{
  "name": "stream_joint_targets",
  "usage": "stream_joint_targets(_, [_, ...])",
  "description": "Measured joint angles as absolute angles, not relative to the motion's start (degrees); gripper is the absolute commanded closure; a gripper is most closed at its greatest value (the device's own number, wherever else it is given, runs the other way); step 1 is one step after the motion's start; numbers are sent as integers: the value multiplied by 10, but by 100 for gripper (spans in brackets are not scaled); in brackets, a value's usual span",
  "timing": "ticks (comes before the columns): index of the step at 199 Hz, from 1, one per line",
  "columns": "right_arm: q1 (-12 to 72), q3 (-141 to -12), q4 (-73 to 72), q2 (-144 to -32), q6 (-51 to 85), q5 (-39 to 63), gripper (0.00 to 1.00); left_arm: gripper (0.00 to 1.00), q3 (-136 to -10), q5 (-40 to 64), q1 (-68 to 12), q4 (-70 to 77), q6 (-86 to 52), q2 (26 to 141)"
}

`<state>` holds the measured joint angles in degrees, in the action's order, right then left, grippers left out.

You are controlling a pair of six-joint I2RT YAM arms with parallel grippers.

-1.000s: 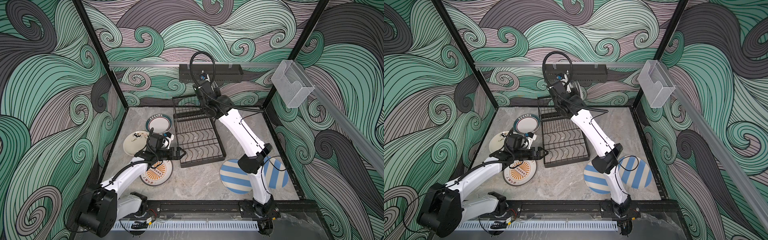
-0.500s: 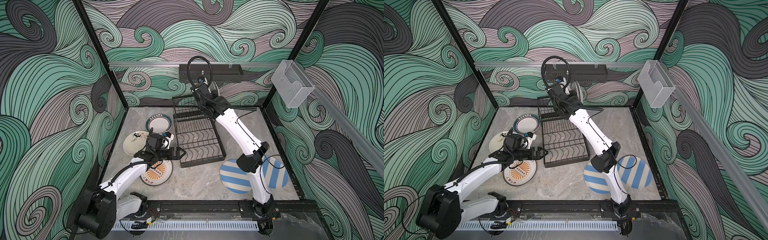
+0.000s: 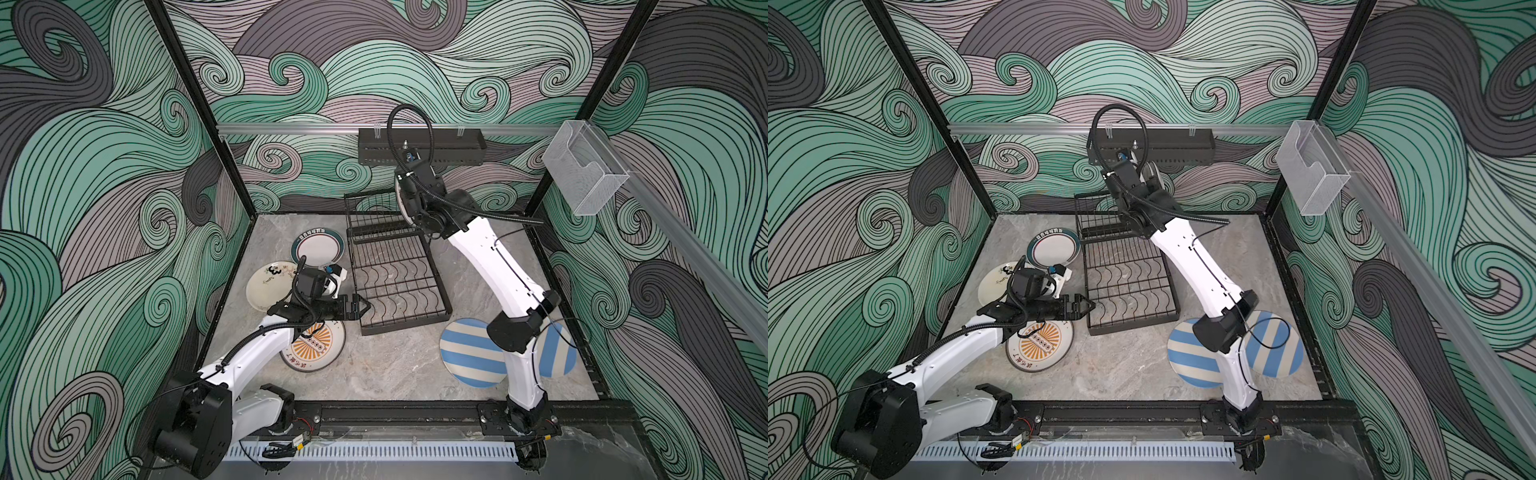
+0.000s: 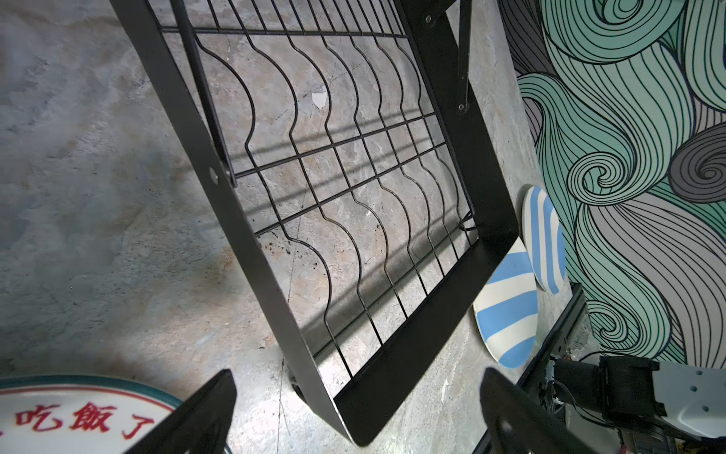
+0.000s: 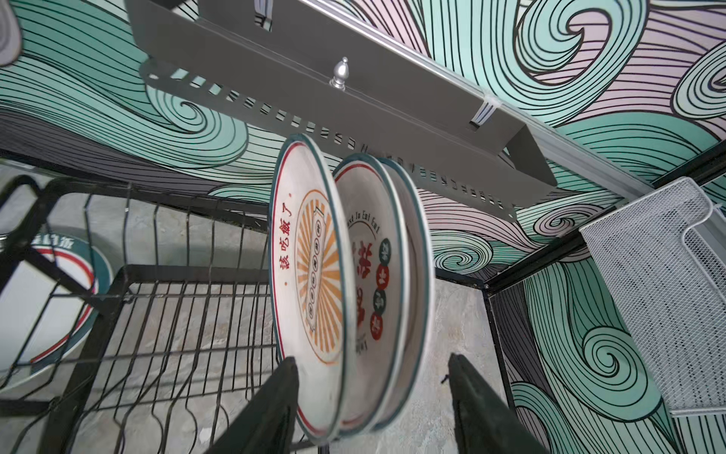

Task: Load plates into a dish rack
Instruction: Place the plate on the dish rack.

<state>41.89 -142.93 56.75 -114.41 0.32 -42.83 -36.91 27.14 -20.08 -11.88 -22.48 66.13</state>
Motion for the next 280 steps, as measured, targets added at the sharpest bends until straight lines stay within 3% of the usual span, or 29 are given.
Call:
stream_joint_targets(18, [411,-1377,562,-1069,5,-382,40,1,-380,266,-201,-119,-222,662])
stream_joint_targets(52, [397,-1351,539,-1004,6,-318,41,1,-401,263,-202,-114,-218,664])
stream_joint_targets(133, [395,-1456,530,-1208,-35,-293,40,1,-409,260,-202,-120,-215,669])
stream_joint_targets(254, [376,-1500,528,-1227,-52,-332,41,1,-409,257,-202,-124,-214,669])
stream_joint_targets(280, [372,-1500,525,-1230,-52,-332,47,1,-409,257,-202,-124,-214,669])
